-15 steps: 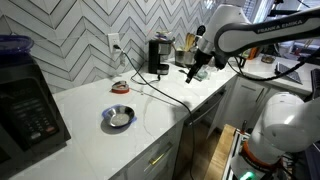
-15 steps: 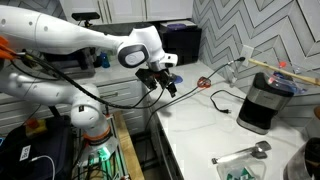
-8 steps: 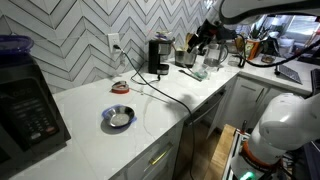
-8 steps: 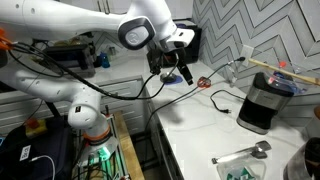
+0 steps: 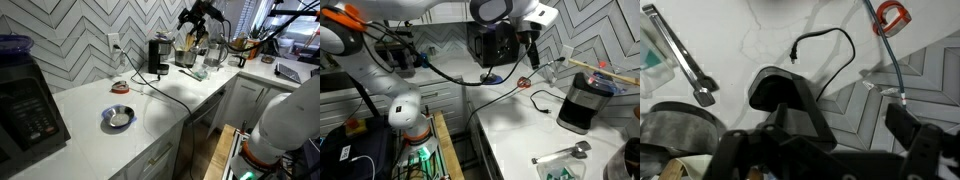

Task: Remove the lunchbox from on top of the coffee maker and put it on the table

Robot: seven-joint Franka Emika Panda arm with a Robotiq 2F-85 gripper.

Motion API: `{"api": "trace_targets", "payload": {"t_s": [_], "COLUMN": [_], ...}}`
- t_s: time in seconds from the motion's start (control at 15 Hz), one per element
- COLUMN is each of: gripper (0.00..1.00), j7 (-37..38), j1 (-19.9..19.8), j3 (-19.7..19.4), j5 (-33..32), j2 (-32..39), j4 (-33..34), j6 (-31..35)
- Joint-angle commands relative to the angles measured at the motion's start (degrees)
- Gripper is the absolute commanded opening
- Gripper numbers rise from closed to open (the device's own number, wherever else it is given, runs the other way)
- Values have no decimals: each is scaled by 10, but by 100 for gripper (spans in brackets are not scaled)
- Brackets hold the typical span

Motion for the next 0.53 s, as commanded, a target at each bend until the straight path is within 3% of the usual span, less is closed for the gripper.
{"api": "trace_targets", "payload": {"t_s": [0.0, 0.13, 0.2, 0.47], "gripper": [100, 100, 100, 100], "j7": [46, 30, 33, 33], "j1": [-13, -18, -22, -26], "j3": [-31, -34, -20, -22], "j5": [61, 77, 57, 67], "j2": [109, 133, 100, 133], "j4": [148, 187, 138, 182], "j6": [-83, -95, -65, -79]}}
